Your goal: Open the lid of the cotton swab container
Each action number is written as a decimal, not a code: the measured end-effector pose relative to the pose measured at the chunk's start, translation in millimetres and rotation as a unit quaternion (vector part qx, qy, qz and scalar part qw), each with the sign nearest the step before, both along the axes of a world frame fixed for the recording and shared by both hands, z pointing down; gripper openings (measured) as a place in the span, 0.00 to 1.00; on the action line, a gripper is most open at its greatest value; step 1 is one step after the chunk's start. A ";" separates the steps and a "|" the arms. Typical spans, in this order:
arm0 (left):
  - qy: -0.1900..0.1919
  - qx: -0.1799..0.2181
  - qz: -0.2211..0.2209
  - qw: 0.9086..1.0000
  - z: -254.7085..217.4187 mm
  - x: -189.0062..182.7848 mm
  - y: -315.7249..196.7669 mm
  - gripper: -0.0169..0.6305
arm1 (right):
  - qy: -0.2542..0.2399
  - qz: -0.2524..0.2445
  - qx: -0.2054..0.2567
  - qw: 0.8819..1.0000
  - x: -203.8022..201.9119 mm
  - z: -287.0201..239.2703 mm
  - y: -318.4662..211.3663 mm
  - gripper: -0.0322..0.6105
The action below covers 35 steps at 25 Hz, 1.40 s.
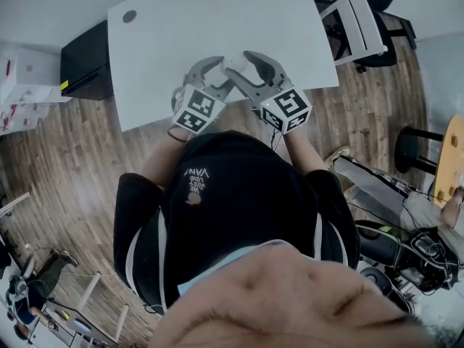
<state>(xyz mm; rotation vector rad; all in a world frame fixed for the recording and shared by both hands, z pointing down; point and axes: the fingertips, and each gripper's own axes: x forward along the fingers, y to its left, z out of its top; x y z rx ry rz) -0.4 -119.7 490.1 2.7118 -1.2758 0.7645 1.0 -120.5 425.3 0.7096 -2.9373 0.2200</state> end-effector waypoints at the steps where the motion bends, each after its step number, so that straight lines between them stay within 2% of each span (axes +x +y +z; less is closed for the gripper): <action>1: 0.003 0.000 -0.002 1.000 -0.2 -0.7 -0.4 0.39 | -0.003 0.002 0.003 1.000 0.1 -1.7 -0.6 0.44; 9: 0.008 -0.005 -0.009 1.000 -1.1 -12.7 -3.4 0.39 | -0.020 0.024 0.029 0.999 3.9 -21.2 -10.6 0.44; 15: 0.016 -0.015 -0.013 1.000 4.7 -18.2 -1.0 0.39 | -0.016 0.062 0.041 0.997 18.1 -28.2 -24.7 0.44; 21: 0.021 -0.017 -0.012 1.000 6.9 -12.5 -10.2 0.39 | -0.012 0.105 0.033 0.994 44.7 -22.9 -55.8 0.44; 24: 0.029 -0.009 -0.005 1.000 0.9 -16.5 0.1 0.39 | -0.007 0.120 0.031 0.992 44.7 -22.0 -55.0 0.44; 35: 0.048 0.006 -0.005 0.999 -11.5 -23.8 11.3 0.39 | 0.000 0.121 0.024 0.992 38.1 -14.0 -54.0 0.44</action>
